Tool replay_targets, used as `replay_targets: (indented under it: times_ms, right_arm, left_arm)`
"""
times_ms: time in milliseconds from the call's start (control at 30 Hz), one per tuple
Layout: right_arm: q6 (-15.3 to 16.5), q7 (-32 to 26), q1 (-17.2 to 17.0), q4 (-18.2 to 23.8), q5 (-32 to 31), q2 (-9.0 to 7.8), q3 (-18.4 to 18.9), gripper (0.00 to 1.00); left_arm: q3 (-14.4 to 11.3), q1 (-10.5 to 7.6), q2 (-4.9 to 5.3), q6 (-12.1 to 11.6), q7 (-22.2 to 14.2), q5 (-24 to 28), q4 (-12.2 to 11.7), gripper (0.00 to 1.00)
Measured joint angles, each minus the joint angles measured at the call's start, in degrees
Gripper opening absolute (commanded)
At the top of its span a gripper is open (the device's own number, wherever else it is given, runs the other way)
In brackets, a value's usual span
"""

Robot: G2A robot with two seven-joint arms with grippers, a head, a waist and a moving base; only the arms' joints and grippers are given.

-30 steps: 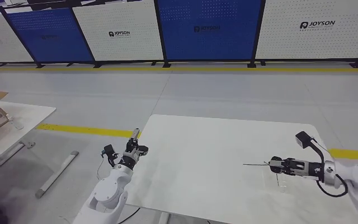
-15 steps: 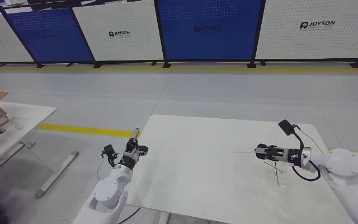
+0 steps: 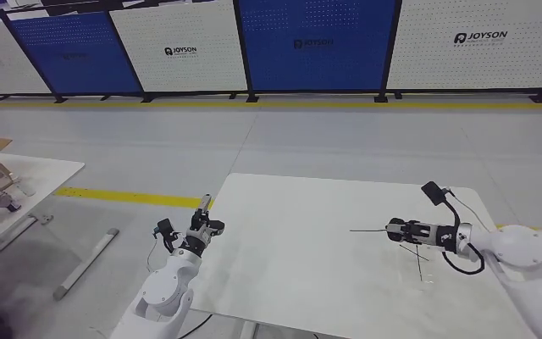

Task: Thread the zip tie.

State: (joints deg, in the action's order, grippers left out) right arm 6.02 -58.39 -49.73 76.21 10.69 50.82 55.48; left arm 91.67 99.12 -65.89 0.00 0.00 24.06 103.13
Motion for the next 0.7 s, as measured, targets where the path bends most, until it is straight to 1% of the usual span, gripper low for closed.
replay_targets:
  times_ms: [67,167,200,333,400,467,700]
  right_arm:
    - [1.3,0.9,-0.4,1.0,-0.2,0.16,-0.1,0.00]
    - [4.8,0.5,0.0,2.3,-1.0,0.51,-0.8,0.00]
    - [6.0,0.2,0.4,2.8,-2.2,0.71,-1.4,0.00]
    - [8.8,0.7,2.0,4.9,-7.2,1.56,-4.0,0.00]
    - [10.4,2.6,2.6,5.6,-11.0,1.92,-5.0,0.00]
    - [10.5,4.1,2.7,5.5,-12.8,2.04,-5.2,0.00]
    - [10.5,3.8,2.6,5.5,-12.6,2.02,-5.2,0.00]
  left_arm:
    - [0.0,0.00,0.00,0.0,0.0,0.0,0.0,1.00]
    - [0.0,0.00,0.00,0.0,0.0,0.0,0.0,1.00]
    - [0.0,0.00,0.00,0.0,0.0,0.0,0.0,1.00]
    - [0.0,0.00,0.00,0.0,0.0,0.0,0.0,1.00]
    - [0.0,0.00,0.00,0.0,0.0,0.0,0.0,1.00]
    - [0.0,0.00,0.00,0.0,0.0,0.0,0.0,1.00]
    - [0.0,0.00,0.00,0.0,0.0,0.0,0.0,1.00]
